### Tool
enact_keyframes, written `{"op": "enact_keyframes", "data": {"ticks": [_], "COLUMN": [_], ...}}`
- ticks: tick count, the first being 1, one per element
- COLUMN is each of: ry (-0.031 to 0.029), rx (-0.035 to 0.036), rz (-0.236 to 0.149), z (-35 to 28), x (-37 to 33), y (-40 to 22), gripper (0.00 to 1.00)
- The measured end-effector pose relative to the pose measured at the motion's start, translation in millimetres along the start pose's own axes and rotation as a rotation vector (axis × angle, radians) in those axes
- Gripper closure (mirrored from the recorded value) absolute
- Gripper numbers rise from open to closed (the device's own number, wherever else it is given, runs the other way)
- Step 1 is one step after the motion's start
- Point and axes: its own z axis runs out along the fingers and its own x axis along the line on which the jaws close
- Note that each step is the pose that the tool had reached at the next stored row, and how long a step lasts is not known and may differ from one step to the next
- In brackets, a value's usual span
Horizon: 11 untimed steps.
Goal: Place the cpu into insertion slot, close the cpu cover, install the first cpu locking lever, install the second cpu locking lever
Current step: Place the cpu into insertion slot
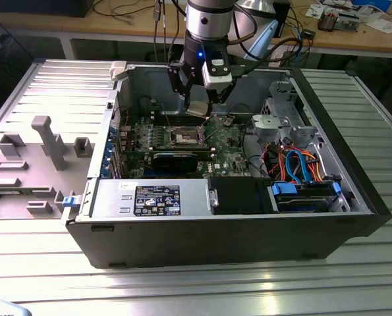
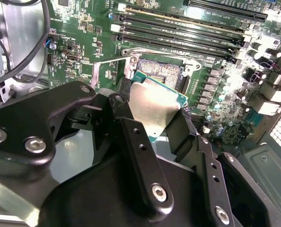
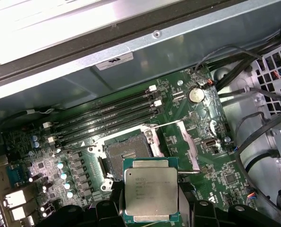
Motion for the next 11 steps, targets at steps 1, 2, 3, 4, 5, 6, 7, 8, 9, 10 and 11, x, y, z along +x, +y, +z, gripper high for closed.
{"op": "enact_keyframes", "data": {"ticks": [1, 2, 3, 4, 5, 6, 7, 8, 9, 10, 11], "ry": [0.0, 0.0, -0.0001, -0.0001, -0.0001, -0.0002, -0.0002, -0.0002, -0.0002, -0.0002, -0.0003], "rx": [0.0, -0.0001, 0.0, -0.0001, -0.0001, -0.0001, -0.0002, -0.0002, -0.0002, -0.0003, -0.0003], "rz": [0.001, 0.002, 0.004, 0.005, 0.007, 0.008, 0.01, 0.011, 0.013, 0.015, 0.016], "z": [0.0, 0.0, 0.0, 0.0, 0.0, 0.0, 0.0, 0.0, 0.0, 0.0, 0.0], "x": [0.0, 0.0, 0.0, 0.0, 0.0, 0.0, 0.0, 0.0, 0.0, 0.0, 0.0], "y": [0.0, 0.0, 0.0, 0.0, 0.0, 0.0, 0.0, 0.0, 0.0, 0.0, 0.0], "gripper": [0.45, 0.45, 0.45, 0.45, 0.45, 0.45, 0.45, 0.45, 0.45, 0.45, 0.45]}}
